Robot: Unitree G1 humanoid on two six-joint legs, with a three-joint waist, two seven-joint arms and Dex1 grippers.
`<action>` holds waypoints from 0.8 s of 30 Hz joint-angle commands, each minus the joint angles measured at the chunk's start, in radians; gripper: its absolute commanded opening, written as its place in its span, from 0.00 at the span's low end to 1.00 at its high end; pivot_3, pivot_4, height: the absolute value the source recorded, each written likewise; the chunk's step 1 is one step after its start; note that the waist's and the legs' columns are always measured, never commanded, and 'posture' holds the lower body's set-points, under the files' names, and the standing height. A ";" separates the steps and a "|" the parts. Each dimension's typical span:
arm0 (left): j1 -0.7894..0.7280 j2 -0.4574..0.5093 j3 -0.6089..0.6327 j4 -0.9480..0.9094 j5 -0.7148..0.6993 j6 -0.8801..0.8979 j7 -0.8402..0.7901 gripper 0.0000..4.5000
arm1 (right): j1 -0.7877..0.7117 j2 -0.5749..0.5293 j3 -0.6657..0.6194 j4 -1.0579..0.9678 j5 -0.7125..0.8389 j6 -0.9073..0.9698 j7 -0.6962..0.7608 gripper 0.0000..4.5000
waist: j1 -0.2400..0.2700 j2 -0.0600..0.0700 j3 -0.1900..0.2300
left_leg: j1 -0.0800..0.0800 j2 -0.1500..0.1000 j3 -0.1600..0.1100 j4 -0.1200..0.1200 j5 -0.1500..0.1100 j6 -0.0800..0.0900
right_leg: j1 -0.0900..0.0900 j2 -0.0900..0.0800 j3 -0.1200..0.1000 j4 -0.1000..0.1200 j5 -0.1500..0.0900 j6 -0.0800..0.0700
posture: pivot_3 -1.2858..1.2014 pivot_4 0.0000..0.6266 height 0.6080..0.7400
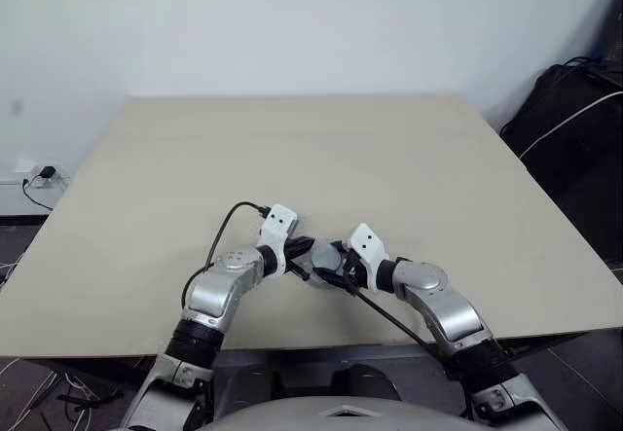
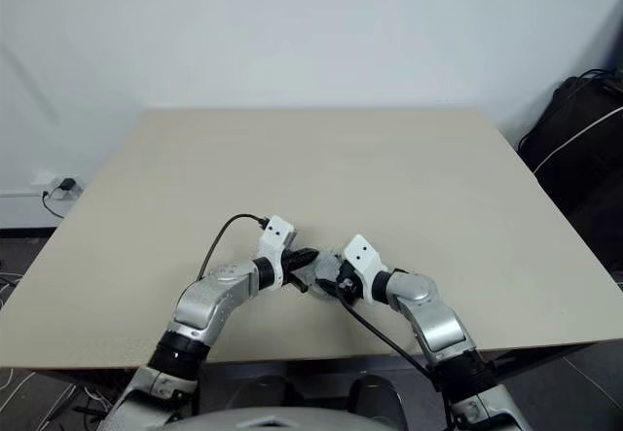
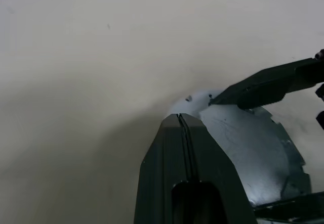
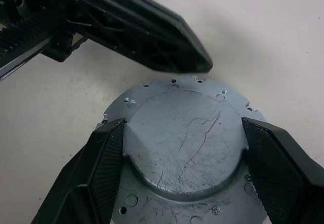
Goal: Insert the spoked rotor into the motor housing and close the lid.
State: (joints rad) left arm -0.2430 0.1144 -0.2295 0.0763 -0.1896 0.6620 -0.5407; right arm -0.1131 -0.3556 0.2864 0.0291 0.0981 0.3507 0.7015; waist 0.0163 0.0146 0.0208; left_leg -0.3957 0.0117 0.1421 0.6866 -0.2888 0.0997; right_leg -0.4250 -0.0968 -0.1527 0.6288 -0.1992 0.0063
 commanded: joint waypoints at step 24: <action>-0.022 0.044 -0.079 -0.024 -0.034 0.226 -0.063 0.00 | 0.196 -0.110 -0.147 -0.167 0.091 0.079 -0.013 1.00 | 0.025 0.001 -0.006 | 0.000 -0.003 -0.002 0.000 -0.002 0.003 | 0.002 -0.002 0.001 -0.002 0.000 0.000 | 0.52 0.00 1.00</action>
State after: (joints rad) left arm -0.2819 0.1565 -0.2838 0.0481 -0.2183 0.8517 -0.6011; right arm 0.0556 -0.4287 0.1887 -0.1184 0.1720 0.4004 0.6753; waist 0.0414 0.0155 0.0147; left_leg -0.3959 0.0081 0.1398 0.6864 -0.2909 0.1027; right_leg -0.4234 -0.1000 -0.1516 0.6267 -0.1997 0.0067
